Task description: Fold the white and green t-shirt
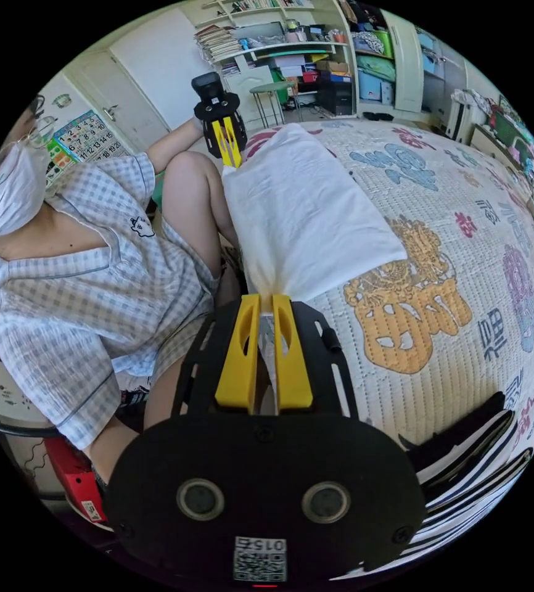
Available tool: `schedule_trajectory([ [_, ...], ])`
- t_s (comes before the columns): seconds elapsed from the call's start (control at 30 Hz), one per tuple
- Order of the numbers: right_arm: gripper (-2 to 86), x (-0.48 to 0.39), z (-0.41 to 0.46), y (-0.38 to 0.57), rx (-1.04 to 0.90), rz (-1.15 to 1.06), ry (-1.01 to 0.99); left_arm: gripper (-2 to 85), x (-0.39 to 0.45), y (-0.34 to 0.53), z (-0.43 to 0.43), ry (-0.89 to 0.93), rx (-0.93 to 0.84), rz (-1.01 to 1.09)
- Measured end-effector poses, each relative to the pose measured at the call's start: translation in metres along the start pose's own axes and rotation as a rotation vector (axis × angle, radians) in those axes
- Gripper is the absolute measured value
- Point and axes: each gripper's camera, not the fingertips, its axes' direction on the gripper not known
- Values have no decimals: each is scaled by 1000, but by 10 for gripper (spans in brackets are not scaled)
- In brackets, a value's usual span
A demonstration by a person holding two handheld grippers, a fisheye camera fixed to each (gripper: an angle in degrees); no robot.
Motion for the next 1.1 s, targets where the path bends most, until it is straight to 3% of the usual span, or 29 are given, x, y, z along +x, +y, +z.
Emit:
schedule_trajectory([
  [0.1,42,-11,-14,12,39,-3,44,0,-3,3,-7,44,-16,-38],
  [0.23,64,-3,-37,20,217,161,157,4,3,8,-41,-95,167,-100],
  [0.3,64,13,-38,17,252,252,112,7,-5,0,-48,-122,216,-190],
  [0.4,59,13,-29,5,244,131,-51,9,-14,-23,-42,-63,316,-194],
  [0.47,53,-3,-13,-12,99,-8,-86,9,-16,-49,-21,-19,260,-135],
  [0.57,19,-7,10,-20,-38,-11,27,8,-26,-70,17,-46,72,-105],
  [0.63,6,2,7,-16,-40,19,-37,7,-40,-71,37,-45,-25,-118],
  [0.8,6,20,-19,18,41,82,-119,11,-69,-61,29,12,-3,-190],
  [0.9,57,47,-51,57,253,256,-178,53,-97,-30,8,42,114,-327],
  [0.97,78,72,-66,93,415,358,-284,99,-131,10,-7,178,280,-481],
  [1.1,98,101,-66,127,464,496,-348,114,-175,66,-6,279,447,-703],
])
